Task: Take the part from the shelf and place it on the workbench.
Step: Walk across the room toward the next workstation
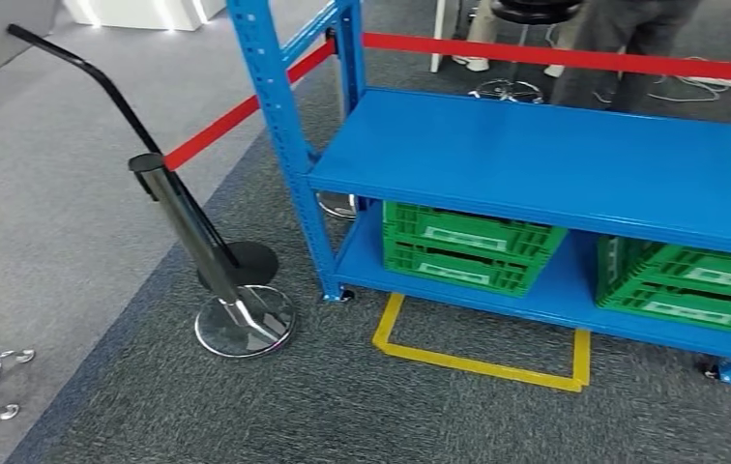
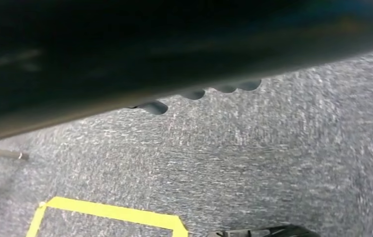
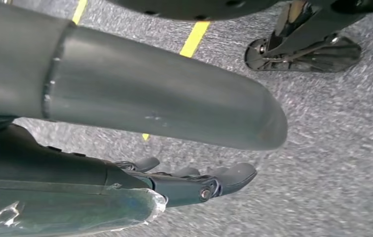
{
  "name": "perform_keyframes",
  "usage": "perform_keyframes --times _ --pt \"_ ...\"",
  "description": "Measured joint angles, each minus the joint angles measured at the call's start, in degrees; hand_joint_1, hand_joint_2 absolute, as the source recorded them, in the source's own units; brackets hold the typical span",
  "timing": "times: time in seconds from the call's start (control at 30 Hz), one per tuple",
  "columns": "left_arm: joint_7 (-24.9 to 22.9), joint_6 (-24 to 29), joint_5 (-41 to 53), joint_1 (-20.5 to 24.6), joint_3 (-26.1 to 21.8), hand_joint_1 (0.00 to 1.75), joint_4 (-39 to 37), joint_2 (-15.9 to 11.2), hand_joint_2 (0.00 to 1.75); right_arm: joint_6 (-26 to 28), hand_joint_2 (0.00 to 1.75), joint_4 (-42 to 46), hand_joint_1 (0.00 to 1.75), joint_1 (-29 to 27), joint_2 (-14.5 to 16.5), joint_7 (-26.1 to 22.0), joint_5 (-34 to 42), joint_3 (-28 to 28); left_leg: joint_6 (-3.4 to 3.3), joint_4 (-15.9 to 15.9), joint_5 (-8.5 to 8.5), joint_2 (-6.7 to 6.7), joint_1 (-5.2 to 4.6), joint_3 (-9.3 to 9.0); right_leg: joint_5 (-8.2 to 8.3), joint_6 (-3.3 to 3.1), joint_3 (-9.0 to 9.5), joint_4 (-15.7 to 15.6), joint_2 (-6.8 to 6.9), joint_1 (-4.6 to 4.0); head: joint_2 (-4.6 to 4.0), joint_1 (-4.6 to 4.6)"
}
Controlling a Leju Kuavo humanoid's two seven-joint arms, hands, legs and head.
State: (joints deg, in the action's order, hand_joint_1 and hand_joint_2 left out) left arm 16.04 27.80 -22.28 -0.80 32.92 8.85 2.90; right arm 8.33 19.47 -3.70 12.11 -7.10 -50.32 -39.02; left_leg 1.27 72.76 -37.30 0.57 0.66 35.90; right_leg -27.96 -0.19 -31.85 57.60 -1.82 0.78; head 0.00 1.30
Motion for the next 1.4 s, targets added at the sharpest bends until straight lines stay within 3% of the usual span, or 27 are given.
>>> perform_keyframes --times 0.03,0.07,0.13,0.2,0.27,0.3,0.37,0.43,0.5,0.53,0.57,0.63,0.7,0.8,0.87,0.93,1.0,1.03,1.07,1.1,1.17,1.23,1.3,1.37,1.4 --pt "0.0 0.0 0.0 0.0 0.0 0.0 0.0 0.0 0.0 -0.1 0.0 0.1 0.0 -0.1 0.0 0.1 0.0 0.0 -0.22 -0.4 1.24 -0.14 -0.02 0.05 0.01 -0.02 0.05 0.0 -0.84 -0.09 0.0 0.02" --pt "0.0 0.0 0.0 0.0 0.0 0.0 0.0 0.0 0.0 -0.1 0.0 0.1 0.0 -0.2 0.0 0.1 0.0 0.0 -0.54 -2.8 3.38 -0.51 -0.06 -0.84 0.02 -0.02 0.15 0.0 -1.67 -0.17 0.0 0.02" --pt "0.0 0.0 0.0 -0.1 0.0 0.0 0.0 -0.1 0.0 -0.2 0.0 0.3 0.0 -0.3 0.1 0.2 0.0 0.0 -1.47 -9.8 7.66 -3.04 -0.1 -3.55 0.05 0.09 0.17 0.1 -3.18 -0.29 0.0 0.04" --pt "0.0 0.0 0.0 0.0 0.0 0.0 0.0 -0.2 0.0 -0.2 0.0 0.5 0.0 -0.2 0.3 0.2 0.0 0.0 -2.08 -14.2 8.88 -5.09 -0.16 -5.23 0.21 0.52 -0.32 0.3 -4.49 -0.27 0.0 0.05" --pt "0.0 0.0 0.0 0.1 0.0 0.0 0.0 -0.2 0.0 -0.2 0.0 0.6 0.0 -0.4 0.4 0.2 0.0 0.0 -2.27 -15.3 8.61 -4.57 -0.22 -5.56 0.54 1.29 -1.01 0.2 -5.53 -0.11 0.0 0.04" --pt "0.0 0.0 0.0 0.2 0.0 0.0 0.1 -0.2 0.0 -0.2 0.0 0.6 0.0 -0.5 0.4 0.2 0.0 0.0 -2.38 -15.7 8.82 -3.93 -0.15 -5.69 0.48 1.61 -1.37 0.3 -5.04 -0.08 0.0 0.07" --pt "0.0 0.0 0.0 0.1 0.0 0.0 0.1 -0.1 0.0 -0.2 0.0 0.6 0.0 -0.6 0.4 0.2 0.0 0.0 -2.73 -16.6 9.26 -2.46 0.04 -6.01 -1.34 2.07 -3.03 3.0 -2.36 -0.19 0.0 0.34" --pt "0.0 0.0 0.0 -0.1 0.0 0.0 0.1 0.0 0.0 -0.2 0.0 0.7 0.0 -0.4 0.4 0.2 0.0 0.0 -2.93 -16.8 9.3 -0.65 -0.04 -6.06 -5.01 2.5 -6.39 9.8 0.39 -0.16 0.0 0.57" --pt "0.0 0.0 0.0 -0.2 0.0 0.0 0.1 0.0 0.0 -0.3 0.0 0.9 0.0 -0.4 0.4 0.3 0.0 0.0 -2.93 -16.7 9.24 1.14 -0.11 -6.03 -6.91 2.99 -8.91 15.3 1.22 0.0 0.0 0.58" --pt "0.0 0.0 0.0 -0.2 0.0 0.0 0.1 0.0 0.0 -0.3 0.0 0.9 0.0 -0.5 0.4 0.3 0.1 0.0 -2.87 -16.7 9.18 1.91 -0.11 -6.02 -6.3 3.19 -8.64 15.2 1.49 0.1 0.0 0.6" --pt "0.0 0.0 0.0 -0.1 0.0 0.0 0.1 0.0 0.0 -0.4 0.0 1.1 0.0 -0.7 0.4 0.5 0.1 0.0 -2.74 -16.6 9.09 2.64 -0.1 -6.06 -4.85 3.34 -7.18 12.8 1.94 0.23 0.0 0.6" --pt "-0.1 -0.1 0.0 -0.1 0.0 0.0 0.1 0.1 0.0 -0.7 0.0 1.4 0.0 -0.7 0.4 0.6 0.1 0.0 -2.17 -16.3 8.69 3.94 -0.28 -6.24 -1.86 3.42 -2.58 5.1 4.32 0.31 0.0 0.65" --pt "-0.1 -0.1 0.0 -0.1 0.0 0.0 0.1 0.0 0.0 -0.9 0.0 1.8 0.0 -0.6 0.5 0.7 0.1 0.1 -1.46 -15.9 8.27 4.97 -0.59 -6.4 -0.86 2.75 0.06 0.8 5.79 0.18 0.0 0.5" --pt "-0.1 0.0 0.0 0.3 0.0 0.0 0.1 0.0 0.0 -1.3 0.0 2.3 0.0 -1.0 0.5 0.9 0.1 0.1 -0.59 -15.6 7.88 5.86 -0.43 -6.7 -0.82 1.4 -0.19 0.5 4.34 0.01 0.0 0.28" --pt "-0.1 0.0 0.0 0.4 0.0 0.0 0.1 0.0 0.0 -1.4 0.0 2.5 0.0 -1.3 0.5 1.0 0.2 0.1 -0.08 -13.5 5.82 3.78 -0.12 -5.99 -0.54 0.69 -0.18 0.4 3.3 0.1 0.0 0.19" --pt "-0.1 0.0 -0.1 0.2 0.0 0.0 0.2 0.0 0.0 -1.4 0.0 2.8 0.0 -1.3 0.5 1.1 0.2 0.1 0.01 -7.1 1.97 1.02 -0.03 -3.28 -0.3 0.19 -0.25 0.4 2.01 0.04 0.0 0.04" --pt "-0.1 0.0 -0.1 0.0 0.0 0.0 0.2 0.0 0.0 -1.5 0.0 2.9 0.0 -1.3 0.5 1.1 0.3 0.1 -0.27 -0.9 -0.21 0.11 -0.1 -0.39 -0.2 -0.01 -0.35 0.4 0.42 -0.23 0.0 0.03" --pt "-0.1 -0.1 -0.2 -0.1 0.0 0.0 0.2 0.0 0.0 -1.6 0.0 3.0 0.0 -1.4 0.5 1.2 0.3 0.1 -0.54 -0.2 0.34 -0.07 -0.15 0.07 -0.17 -0.04 -0.32 0.4 -0.4 -0.39 0.0 0.04" --pt "-0.1 -0.1 -0.3 -0.1 0.0 0.0 0.2 0.0 0.0 -1.6 0.0 3.1 0.0 -1.6 0.5 1.2 0.3 0.1 -0.88 -1.6 1.94 -0.29 -0.22 -0.41 -0.16 -0.05 -0.24 0.4 -1.19 -0.52 0.0 0.07" --pt "0.0 -0.1 -0.5 -0.1 0.0 0.0 0.2 0.0 0.0 -1.8 0.0 3.3 0.0 -1.6 0.6 1.3 0.3 0.1 -1.31 -4.6 4.25 -0.86 -0.34 -1.7 -0.15 -0.06 -0.13 0.4 -1.97 -0.62 0.0 0.06" --pt "0.2 -0.4 -0.9 -0.2 0.0 0.0 0.2 -0.1 0.0 -2.1 0.0 3.6 0.0 -1.7 0.9 1.4 0.5 0.1 -2.32 -11.2 7.77 -3.86 -0.51 -4.5 -0.07 0.06 -0.2 0.5 -3.4 -0.61 0.0 0.11" --pt "0.4 -0.6 -1.2 -0.2 -0.1 0.0 0.2 -0.3 0.0 -2.4 0.0 4.0 0.0 -1.6 1.2 1.6 0.7 0.1 -2.97 -14.3 8.47 -5.86 -0.69 -5.6 0.24 0.6 -0.83 0.6 -4.67 -0.33 0.0 -0.06" --pt "0.4 -0.8 -1.3 -0.1 -0.1 0.0 0.3 -0.2 0.0 -2.5 0.0 4.2 0.0 -1.9 1.4 1.7 0.9 0.1 -3.12 -15.3 8.59 -4.94 -0.69 -5.73 0.57 1.32 -1.5 0.6 -5.55 -0.1 0.0 -0.25" --pt "0.6 -1.1 -1.6 -0.1 -0.1 0.0 0.3 -0.2 0.0 -2.6 0.0 4.4 0.0 -2.2 1.5 1.7 0.9 0.1 -3.22 -16.4 9.1 -3.69 -0.49 -6.1 -0.54 1.79 -2.64 2.1 -3.42 -0.24 0.0 -0.14" --pt "0.7 -1.3 -1.8 -0.1 -0.2 0.0 0.3 -0.2 0.44 -2.6 0.0 4.6 0.0 -2.2 1.5 1.7 0.9 0.1 -3.28 -16.8 9.29 -2.99 -0.4 -6.28 -2.05 1.97 -3.88 4.5 -1.71 -0.31 0.0 -0.05"
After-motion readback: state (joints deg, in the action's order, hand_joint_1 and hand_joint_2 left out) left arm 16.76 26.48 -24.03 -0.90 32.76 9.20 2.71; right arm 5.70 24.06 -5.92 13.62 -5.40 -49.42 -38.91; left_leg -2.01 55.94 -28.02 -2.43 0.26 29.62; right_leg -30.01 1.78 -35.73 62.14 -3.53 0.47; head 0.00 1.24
